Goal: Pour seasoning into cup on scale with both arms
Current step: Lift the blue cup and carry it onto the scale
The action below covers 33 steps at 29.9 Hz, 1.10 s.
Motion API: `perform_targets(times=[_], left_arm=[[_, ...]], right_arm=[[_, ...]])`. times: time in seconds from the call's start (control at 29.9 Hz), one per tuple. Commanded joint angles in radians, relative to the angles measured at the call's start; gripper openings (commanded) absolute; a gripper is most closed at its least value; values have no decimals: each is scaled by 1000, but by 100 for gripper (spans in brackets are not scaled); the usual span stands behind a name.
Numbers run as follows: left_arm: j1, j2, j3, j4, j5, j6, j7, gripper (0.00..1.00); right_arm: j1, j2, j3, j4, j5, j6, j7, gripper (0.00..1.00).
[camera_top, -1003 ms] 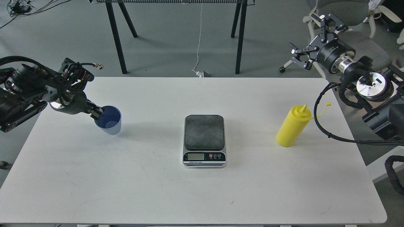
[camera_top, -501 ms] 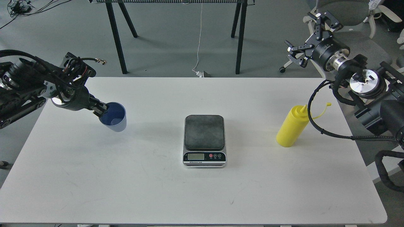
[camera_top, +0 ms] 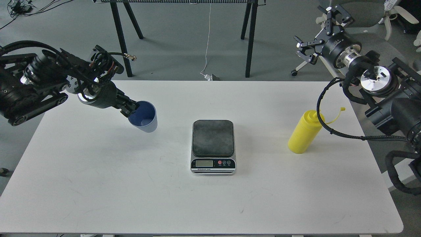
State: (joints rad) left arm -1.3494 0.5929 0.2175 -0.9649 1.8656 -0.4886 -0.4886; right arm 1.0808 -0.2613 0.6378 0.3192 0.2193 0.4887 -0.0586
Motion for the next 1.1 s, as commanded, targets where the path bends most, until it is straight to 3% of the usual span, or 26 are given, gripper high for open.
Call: perform_targets(times=[0.0, 1.07], left_arm=[[-10, -37, 0, -9, 0, 0, 0, 4], [-85, -271, 0, 5, -19, 0, 0, 4]], right_arm=[[2, -1, -24, 0, 0, 0, 0, 99], [4, -12, -33, 1, 0, 0, 0, 99]])
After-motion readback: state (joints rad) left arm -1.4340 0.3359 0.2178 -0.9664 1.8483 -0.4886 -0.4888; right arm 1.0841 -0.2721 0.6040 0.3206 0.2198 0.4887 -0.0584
